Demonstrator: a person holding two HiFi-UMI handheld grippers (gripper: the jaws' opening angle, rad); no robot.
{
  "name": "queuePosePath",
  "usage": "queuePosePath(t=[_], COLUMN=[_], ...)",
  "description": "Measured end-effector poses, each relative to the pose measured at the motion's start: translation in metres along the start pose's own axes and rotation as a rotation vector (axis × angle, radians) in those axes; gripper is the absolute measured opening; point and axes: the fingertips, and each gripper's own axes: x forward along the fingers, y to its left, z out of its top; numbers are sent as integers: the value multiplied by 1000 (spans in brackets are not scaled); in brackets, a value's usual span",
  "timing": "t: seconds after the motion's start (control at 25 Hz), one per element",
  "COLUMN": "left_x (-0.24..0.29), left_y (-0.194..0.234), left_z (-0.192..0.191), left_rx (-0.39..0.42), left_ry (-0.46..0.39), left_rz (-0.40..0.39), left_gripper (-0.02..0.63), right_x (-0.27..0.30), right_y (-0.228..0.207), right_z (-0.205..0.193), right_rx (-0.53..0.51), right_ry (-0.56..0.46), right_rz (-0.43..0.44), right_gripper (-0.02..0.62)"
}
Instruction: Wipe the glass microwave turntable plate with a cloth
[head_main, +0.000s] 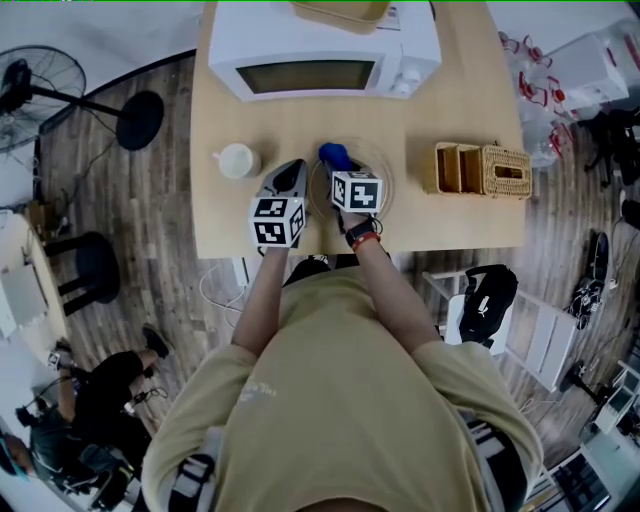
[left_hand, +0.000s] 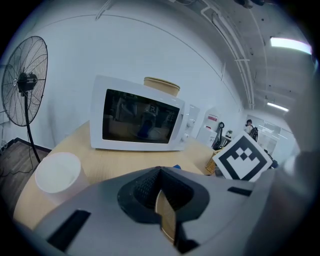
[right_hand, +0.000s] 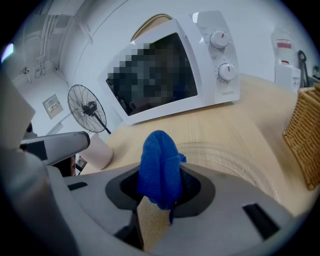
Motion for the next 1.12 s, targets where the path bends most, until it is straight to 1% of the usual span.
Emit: queuePosePath(t=[0.2,0.44,0.84,1.12], left_x=[8,12,17,21], left_y=[-8,-12,-26,-34], left_z=[-1,-7,-8,-9], left_rx=[1,-18,-2,7], left_ry=[7,25,34,41], left_rz=[-17,-28,-55,-69], left_gripper=[18,18,18,18], right_x=[-5,-12,-25,-37], right_y=[-14,-30,-53,-73], right_z=[3,4,3,1], right_rx=[20,22,44,71], right_ry=[-3,-7,-7,-7], right_rz=[-18,-63,-89,-126], right_gripper=[141,143,144,143])
